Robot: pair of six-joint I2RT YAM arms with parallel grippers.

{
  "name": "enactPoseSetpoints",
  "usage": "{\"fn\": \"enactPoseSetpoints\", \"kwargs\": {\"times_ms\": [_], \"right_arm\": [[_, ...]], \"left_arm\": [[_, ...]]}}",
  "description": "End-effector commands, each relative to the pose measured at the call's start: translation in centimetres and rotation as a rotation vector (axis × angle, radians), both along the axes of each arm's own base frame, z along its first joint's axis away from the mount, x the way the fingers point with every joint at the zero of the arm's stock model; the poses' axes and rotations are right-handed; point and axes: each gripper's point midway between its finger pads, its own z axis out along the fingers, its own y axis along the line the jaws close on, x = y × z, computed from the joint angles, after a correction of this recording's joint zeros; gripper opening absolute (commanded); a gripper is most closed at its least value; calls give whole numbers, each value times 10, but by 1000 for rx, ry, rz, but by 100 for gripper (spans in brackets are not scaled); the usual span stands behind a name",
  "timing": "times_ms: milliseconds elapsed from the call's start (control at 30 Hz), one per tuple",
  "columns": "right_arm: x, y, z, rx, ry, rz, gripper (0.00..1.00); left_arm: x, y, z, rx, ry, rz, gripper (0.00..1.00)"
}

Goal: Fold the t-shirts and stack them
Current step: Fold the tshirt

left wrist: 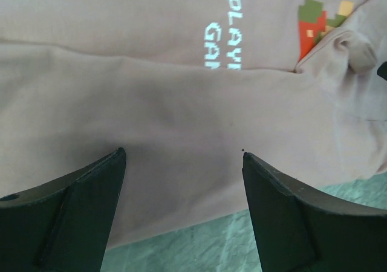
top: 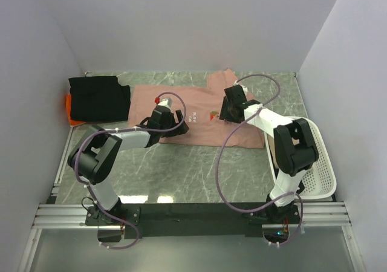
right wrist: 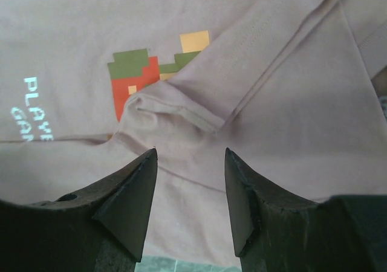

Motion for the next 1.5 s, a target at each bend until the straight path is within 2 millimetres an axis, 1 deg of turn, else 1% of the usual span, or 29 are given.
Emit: {"fn": "enactPoseSetpoints", "kwargs": {"times_ms": [0, 33, 67, 167, 300, 433, 567, 667, 767, 800, 867, 900, 933, 967, 1000, 1033, 1067, 1100, 1133, 1167, 1200, 1233, 1267, 1333, 1367, 1400, 1467], "right_arm": [[22, 5, 8, -14, -38, 19, 55], [22, 5, 1, -21, -21, 18, 55], [25, 3, 3, -30, -20, 7, 55], [28, 0, -4, -41, -9, -4, 55], [29, -6, -5, -51, -8, -13, 55], [30, -10, -10, -42, 9, -11, 55], [29, -7, -15, -35, 23, 7, 54], [29, -8, -20, -37, 35, 10, 53], [30, -5, -19, -23, 31, 25, 47], [30, -5, -19, -20, 30, 31, 42], [33, -5, -17, -20, 27, 32, 36], [35, -5, -16, -28, 24, 36, 27], [37, -6, -14, -34, 21, 34, 23], [42, -7, -8, -46, 10, 31, 18], [46, -8, -4, -56, 1, 36, 10], [49, -8, -3, -67, 0, 36, 7], [57, -7, 7, -71, -18, 37, 4], [60, -6, 12, -79, -26, 52, 1], [64, -4, 11, -81, -24, 62, 1], [73, 1, 22, -75, -48, 82, 0], [78, 5, 25, -68, -56, 95, 0], [81, 11, 23, -49, -51, 119, 0], [88, 16, 31, -42, -74, 144, 1], [92, 24, 28, -22, -68, 181, 8], [95, 28, 34, -14, -83, 202, 12], [96, 30, 35, -6, -88, 212, 22], [95, 32, 40, 8, -105, 225, 33]], "left_arm": [[2, -5, 1, -33, -22, 3, 83], [1, -4, -1, -30, -18, 4, 83], [-2, -2, -5, -27, -6, 5, 83], [-8, -2, -13, -23, 12, -1, 83], [-13, 0, -20, -15, 27, -3, 83], [-14, 1, -23, -8, 35, -5, 83], [-15, 2, -26, -1, 40, -4, 83], [-15, 2, -26, 1, 42, -6, 83], [-14, 2, -26, 4, 42, -2, 83], [-15, 3, -27, 7, 44, -2, 83], [-15, 4, -27, 11, 45, 1, 83], [-15, 4, -28, 12, 48, 1, 83], [-15, 4, -28, 13, 49, 1, 83], [-16, 5, -29, 14, 50, 2, 83], [-16, 5, -28, 14, 49, 2, 83], [-17, 5, -28, 14, 50, 1, 83], [-18, 6, -28, 15, 51, 2, 83], [-17, 5, -28, 13, 51, 3, 83], [-18, 6, -30, 16, 55, 3, 83], [-18, 6, -29, 14, 54, 4, 83], [-19, 6, -30, 17, 56, 3, 83], [-19, 6, -30, 15, 57, 3, 83], [-19, 7, -32, 17, 61, 5, 83], [-20, 7, -34, 22, 67, 4, 83], [-21, 8, -36, 24, 71, 4, 83], [-22, 8, -36, 25, 72, 4, 83], [-23, 8, -38, 27, 77, 1, 83]]}}
